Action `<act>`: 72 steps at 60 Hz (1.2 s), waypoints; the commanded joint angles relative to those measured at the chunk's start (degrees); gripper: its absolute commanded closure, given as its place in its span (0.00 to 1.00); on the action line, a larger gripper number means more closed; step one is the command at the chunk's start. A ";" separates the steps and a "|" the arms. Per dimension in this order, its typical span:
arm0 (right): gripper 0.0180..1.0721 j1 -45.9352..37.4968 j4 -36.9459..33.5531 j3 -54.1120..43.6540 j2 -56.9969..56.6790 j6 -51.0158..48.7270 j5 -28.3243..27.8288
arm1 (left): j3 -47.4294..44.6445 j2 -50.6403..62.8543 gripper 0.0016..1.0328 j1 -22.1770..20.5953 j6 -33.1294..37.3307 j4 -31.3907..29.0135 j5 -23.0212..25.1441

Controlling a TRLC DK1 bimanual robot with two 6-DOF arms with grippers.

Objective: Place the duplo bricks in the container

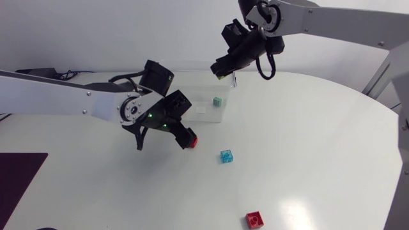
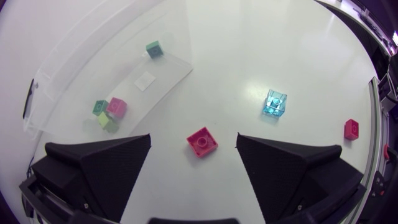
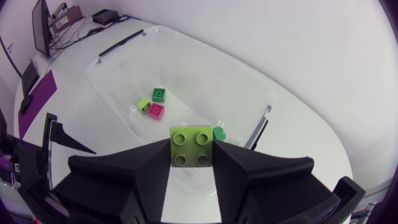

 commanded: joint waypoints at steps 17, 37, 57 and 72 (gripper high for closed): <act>0.09 0.19 -3.50 10.22 7.66 3.42 3.59 | -0.65 6.43 0.07 -1.95 -0.67 1.94 0.12; 0.07 0.19 1.33 -15.45 -14.31 7.02 3.50 | 2.60 12.32 0.07 -2.48 -6.74 4.31 -4.98; 0.07 0.19 5.02 -37.60 -28.29 7.11 2.97 | 4.71 12.93 0.07 -2.21 -9.38 5.10 -9.02; 0.07 1.51 6.87 -48.23 -32.42 7.99 2.45 | 6.56 15.39 0.07 -2.57 -11.57 3.61 -9.99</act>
